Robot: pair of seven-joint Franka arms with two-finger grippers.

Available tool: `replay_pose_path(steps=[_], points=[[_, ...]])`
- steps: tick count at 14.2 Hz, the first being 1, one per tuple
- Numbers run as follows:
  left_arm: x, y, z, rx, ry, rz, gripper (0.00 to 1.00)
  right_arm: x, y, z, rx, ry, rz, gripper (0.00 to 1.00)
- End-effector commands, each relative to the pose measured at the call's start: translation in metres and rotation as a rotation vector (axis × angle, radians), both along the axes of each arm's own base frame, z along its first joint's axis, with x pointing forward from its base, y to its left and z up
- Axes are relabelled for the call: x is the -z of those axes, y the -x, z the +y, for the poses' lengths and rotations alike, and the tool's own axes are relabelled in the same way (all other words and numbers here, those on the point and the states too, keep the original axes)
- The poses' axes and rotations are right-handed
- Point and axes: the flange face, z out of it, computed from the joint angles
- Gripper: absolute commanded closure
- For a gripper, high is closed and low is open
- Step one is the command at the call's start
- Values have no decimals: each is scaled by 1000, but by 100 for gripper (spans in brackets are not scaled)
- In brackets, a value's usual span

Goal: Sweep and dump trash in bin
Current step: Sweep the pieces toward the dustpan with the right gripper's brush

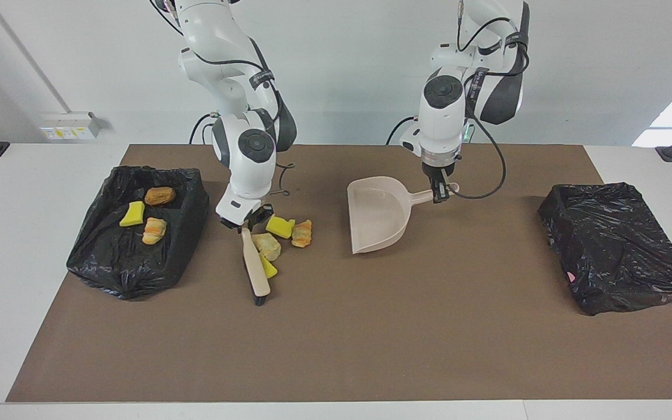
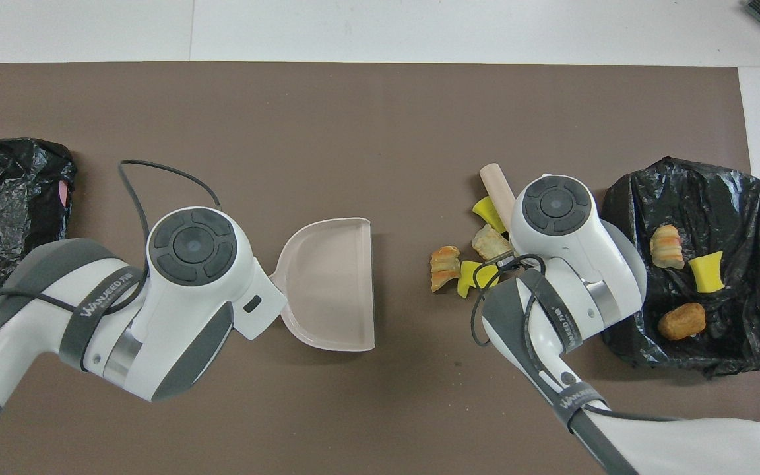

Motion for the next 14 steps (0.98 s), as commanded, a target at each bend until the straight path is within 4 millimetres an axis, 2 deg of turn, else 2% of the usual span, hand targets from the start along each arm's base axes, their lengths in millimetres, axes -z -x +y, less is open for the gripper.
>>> replay_pose_path(steps=[1, 7, 9, 12, 13, 14], points=[[4, 10, 3, 33, -6, -29, 100, -3, 21, 14, -33, -76, 51, 100], [19, 9, 7, -26, 5, -6, 100, -6, 37, 44, -169, -231, 133, 100], [26, 11, 7, -52, 23, 25, 100, -9, 44, 51, -152, -316, 182, 100], [31, 12, 15, -94, 20, 36, 100, -42, 52, 62, -162, -400, 174, 100], [33, 15, 15, -93, 17, 40, 100, -49, 53, 62, -163, -400, 182, 100], [36, 15, 15, -96, 15, 47, 100, -49, 54, 52, -134, -395, 205, 100]])
